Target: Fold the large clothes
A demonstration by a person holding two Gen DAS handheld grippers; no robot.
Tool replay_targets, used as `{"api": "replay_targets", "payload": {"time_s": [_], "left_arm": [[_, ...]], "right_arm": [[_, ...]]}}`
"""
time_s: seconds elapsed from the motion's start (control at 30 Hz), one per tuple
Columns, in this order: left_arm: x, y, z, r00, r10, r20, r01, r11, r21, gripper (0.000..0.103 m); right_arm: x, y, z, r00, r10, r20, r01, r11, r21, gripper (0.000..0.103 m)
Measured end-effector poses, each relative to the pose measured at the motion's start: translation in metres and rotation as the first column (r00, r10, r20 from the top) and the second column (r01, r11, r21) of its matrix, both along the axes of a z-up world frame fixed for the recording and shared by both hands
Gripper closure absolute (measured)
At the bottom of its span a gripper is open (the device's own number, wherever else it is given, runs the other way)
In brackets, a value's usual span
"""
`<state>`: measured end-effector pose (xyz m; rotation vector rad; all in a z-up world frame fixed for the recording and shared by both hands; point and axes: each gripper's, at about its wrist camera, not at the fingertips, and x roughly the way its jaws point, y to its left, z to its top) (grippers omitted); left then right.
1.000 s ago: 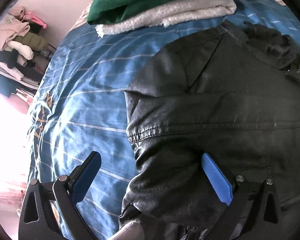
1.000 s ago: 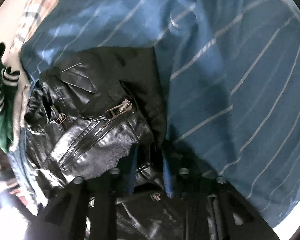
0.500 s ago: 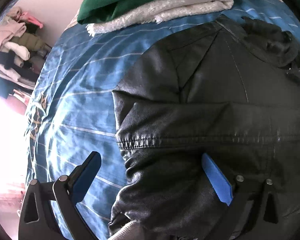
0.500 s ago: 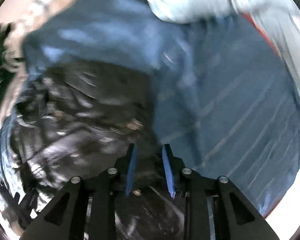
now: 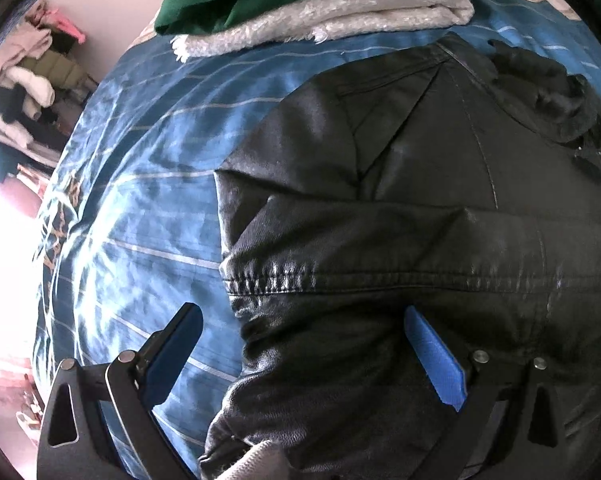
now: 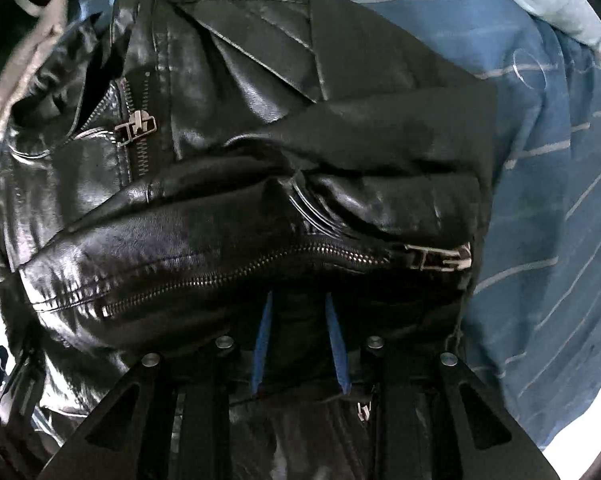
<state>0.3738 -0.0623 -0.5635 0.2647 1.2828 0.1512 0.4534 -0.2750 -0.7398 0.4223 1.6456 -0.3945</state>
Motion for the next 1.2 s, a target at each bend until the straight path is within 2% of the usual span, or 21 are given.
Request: {"api": "replay_targets", "payload": {"time_s": [0.13, 0.23, 0.27, 0.3, 0.37, 0.47, 0.53, 0.7, 0.87, 0.93, 0.97, 1.07, 1.2], "left_arm": [[0.001, 0.002, -0.002, 1.0, 0.007, 0.005, -0.007, 1.0, -0.019, 0.0], [0.001, 0.004, 0.003, 1.0, 0.028, -0.002, -0.028, 0.999, -0.026, 0.0], [0.0, 0.004, 0.007, 0.999, 0.035, 0.005, -0.034, 0.999, -0.025, 0.0], [-0.003, 0.004, 0.015, 0.999, 0.046, 0.029, -0.046, 0.999, -0.014, 0.0], [-0.009, 0.0, 0.03, 0.996, 0.049, 0.069, -0.052, 0.998, 0.033, 0.0], [-0.028, -0.015, 0.063, 0.988, 0.049, 0.148, -0.067, 0.99, 0.122, 0.0], [-0.04, -0.024, 0.078, 0.984, 0.063, 0.168, -0.092, 0.981, 0.169, 0.0], [-0.099, -0.082, 0.096, 0.983, 0.112, 0.147, -0.156, 0.929, 0.336, 0.0], [-0.171, -0.164, 0.083, 0.994, 0.103, 0.049, -0.114, 0.922, 0.371, 0.0], [-0.203, -0.209, 0.069, 0.998, 0.061, 0.002, -0.056, 0.913, 0.403, 0.0], [-0.214, -0.224, 0.064, 0.999, 0.04, -0.014, -0.031, 0.912, 0.409, 0.0], [-0.249, -0.278, 0.048, 0.997, -0.049, -0.064, 0.072, 0.893, 0.444, 0.0], [-0.283, -0.329, 0.035, 0.989, -0.12, -0.08, 0.144, 0.871, 0.469, 0.0]], "right_arm": [[0.012, -0.001, -0.002, 1.0, 0.006, -0.017, -0.006, 1.0, 0.021, 0.074], [0.02, -0.014, -0.001, 0.999, 0.028, -0.019, -0.026, 0.996, 0.083, 0.072], [0.018, -0.022, 0.002, 1.0, 0.03, -0.006, -0.029, 0.993, 0.113, 0.058], [0.015, -0.033, 0.007, 0.999, 0.024, 0.031, -0.03, 0.982, 0.185, 0.034], [0.005, -0.049, 0.023, 0.994, 0.003, 0.109, -0.038, 0.946, 0.321, 0.015], [-0.007, -0.069, 0.046, 0.986, 0.007, 0.167, -0.065, 0.936, 0.345, 0.015], [-0.021, -0.086, 0.058, 0.982, 0.005, 0.191, -0.074, 0.932, 0.356, 0.015], [-0.067, -0.149, 0.074, 0.98, -0.022, 0.197, -0.07, 0.891, 0.448, 0.015], [-0.099, -0.212, 0.06, 0.989, 0.002, 0.148, -0.083, 0.835, 0.544, 0.015], [-0.111, -0.231, 0.053, 0.99, 0.012, 0.142, -0.091, 0.82, 0.565, 0.024], [-0.117, -0.238, 0.051, 0.99, 0.03, 0.137, -0.104, 0.817, 0.568, 0.029], [-0.13, -0.249, 0.041, 0.989, 0.095, 0.114, -0.142, 0.822, 0.552, 0.029], [-0.145, -0.277, 0.027, 0.992, 0.103, 0.069, -0.124, 0.831, 0.542, 0.029]]}}
